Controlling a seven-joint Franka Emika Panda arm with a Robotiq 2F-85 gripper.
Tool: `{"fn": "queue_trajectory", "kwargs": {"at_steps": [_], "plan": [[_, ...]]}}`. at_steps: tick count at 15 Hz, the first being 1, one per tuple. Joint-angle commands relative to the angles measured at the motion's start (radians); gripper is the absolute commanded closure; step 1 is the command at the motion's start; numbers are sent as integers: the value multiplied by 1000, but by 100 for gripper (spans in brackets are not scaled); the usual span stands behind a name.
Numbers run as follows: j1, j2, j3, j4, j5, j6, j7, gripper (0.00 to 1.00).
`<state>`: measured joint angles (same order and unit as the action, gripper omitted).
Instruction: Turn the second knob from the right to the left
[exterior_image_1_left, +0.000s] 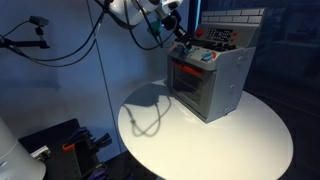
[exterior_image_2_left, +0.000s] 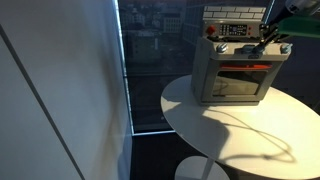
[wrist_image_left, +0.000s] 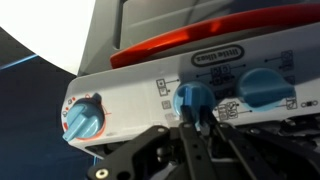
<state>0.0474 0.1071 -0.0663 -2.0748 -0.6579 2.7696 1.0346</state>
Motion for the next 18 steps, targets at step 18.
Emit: {"fn": "queue_trajectory", "kwargs": {"at_steps": [18], "plan": [[37, -30, -17, 27, -350, -178, 63, 94]]}}
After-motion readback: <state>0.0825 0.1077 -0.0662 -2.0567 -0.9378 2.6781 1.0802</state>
